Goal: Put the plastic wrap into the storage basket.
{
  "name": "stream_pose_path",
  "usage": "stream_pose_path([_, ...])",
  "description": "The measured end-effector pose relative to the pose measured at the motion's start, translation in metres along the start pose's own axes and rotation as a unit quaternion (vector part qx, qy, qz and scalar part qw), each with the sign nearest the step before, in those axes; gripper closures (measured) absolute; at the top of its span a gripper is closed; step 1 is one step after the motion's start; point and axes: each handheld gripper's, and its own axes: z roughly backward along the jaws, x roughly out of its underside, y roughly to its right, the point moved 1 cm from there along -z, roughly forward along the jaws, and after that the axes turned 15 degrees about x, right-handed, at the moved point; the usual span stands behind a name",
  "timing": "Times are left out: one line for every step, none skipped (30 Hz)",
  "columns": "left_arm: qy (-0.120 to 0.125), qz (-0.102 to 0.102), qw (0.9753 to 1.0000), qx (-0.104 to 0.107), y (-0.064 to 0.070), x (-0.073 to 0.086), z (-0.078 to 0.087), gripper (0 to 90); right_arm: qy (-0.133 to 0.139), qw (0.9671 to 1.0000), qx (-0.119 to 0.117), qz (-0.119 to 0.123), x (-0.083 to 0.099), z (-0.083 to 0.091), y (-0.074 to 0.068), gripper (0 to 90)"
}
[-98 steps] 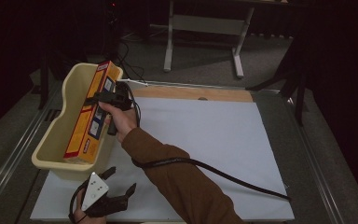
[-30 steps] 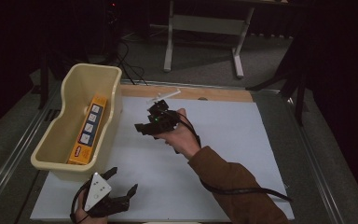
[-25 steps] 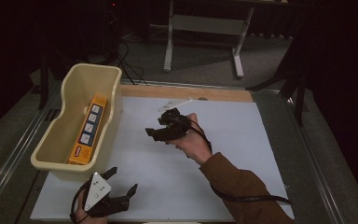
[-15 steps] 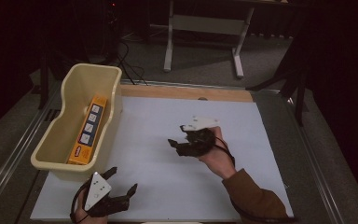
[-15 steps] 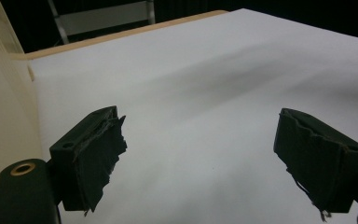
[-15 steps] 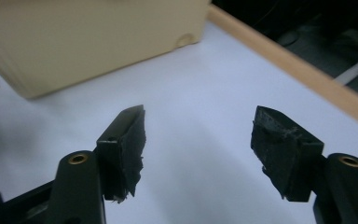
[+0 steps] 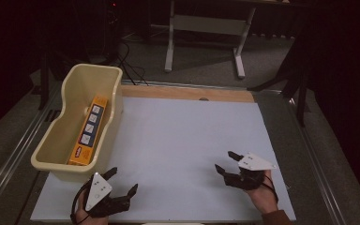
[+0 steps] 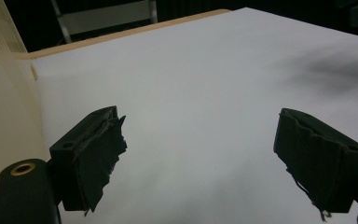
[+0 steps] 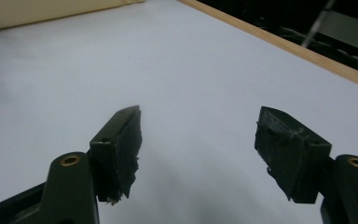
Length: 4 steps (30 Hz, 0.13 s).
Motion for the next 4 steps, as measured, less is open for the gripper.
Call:
stream_pose_path([-0.001, -0.001, 1.0, 0.0, 0.0, -0.0001, -0.0004, 15.3, 0.002, 1.0, 0.004, -0.008, 0.0041, 0.004, 0.0038, 31.2])
stream_pose_path([-0.003, -0.002, 1.0, 0.0, 0.0, -0.0002, -0.001, 15.2, 0.005, 0.9998, 0.01, -0.013, 0.007, 0.0072, 0.007, 31.2])
stream_pose_path([-0.003, -0.003, 1.0, 0.001, 0.0001, -0.0004, -0.0017, 15.3, 0.008, 0.9998, 0.013, -0.015, 0.0092, 0.0093, 0.0096, 31.2])
stream_pose_path([-0.004, -0.002, 1.0, 0.0, 0.0003, -0.0005, -0.0021, 15.3, 0.011, 0.9997, 0.016, -0.017, 0.0106, 0.0105, 0.0116, 31.2])
